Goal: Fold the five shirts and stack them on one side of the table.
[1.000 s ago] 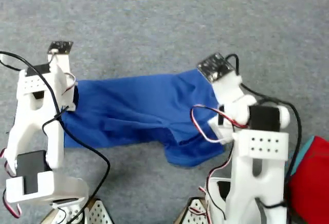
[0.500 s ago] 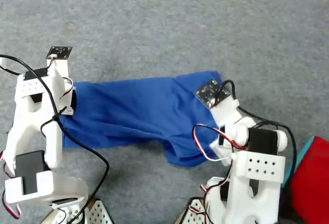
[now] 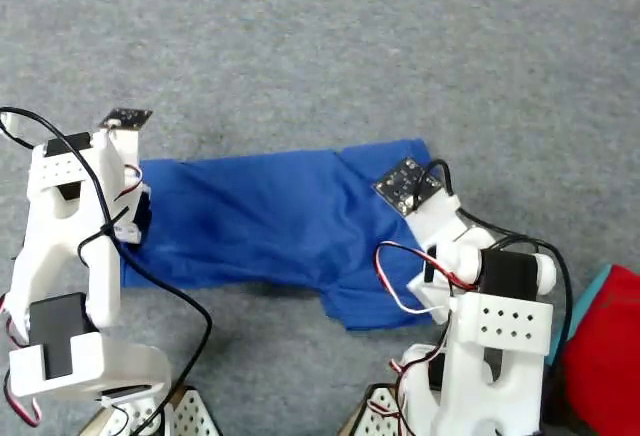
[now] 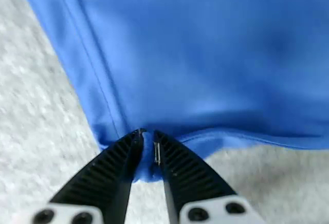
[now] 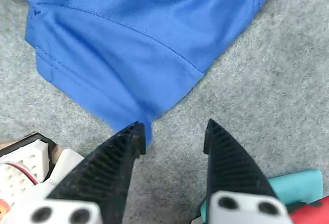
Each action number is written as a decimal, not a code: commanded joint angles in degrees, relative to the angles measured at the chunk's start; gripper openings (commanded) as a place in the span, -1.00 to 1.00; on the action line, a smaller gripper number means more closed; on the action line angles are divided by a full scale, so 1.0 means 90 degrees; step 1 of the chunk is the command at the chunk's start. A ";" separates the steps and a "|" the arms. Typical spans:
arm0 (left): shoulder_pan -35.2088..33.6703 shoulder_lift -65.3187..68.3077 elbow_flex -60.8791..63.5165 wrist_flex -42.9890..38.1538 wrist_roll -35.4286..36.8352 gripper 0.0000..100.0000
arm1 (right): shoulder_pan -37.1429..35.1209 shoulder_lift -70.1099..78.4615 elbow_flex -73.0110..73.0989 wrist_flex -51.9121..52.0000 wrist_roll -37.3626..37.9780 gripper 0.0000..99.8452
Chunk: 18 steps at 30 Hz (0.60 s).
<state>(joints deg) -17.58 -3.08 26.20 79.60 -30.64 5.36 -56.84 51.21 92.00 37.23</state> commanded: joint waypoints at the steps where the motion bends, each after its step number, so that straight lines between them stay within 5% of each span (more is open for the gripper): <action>1: -0.0068 -0.0112 -0.0088 0.0449 -0.0039 -0.96 | 0.0083 -0.0083 -0.0044 -0.0107 0.0049 -0.59; 9: -0.0117 -0.0220 -0.0088 0.1074 -0.0654 -0.78 | 0.0083 -0.0024 -0.0933 -0.0137 0.0010 -0.59; 18: -0.0117 -0.1441 -0.0107 0.1045 0.0459 -0.57 | 0.0112 0.1724 -0.2134 -0.0557 -0.0068 -0.59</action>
<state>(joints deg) -18.11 -12.04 26.20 89.27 -30.46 5.45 -47.16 38.11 88.13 37.23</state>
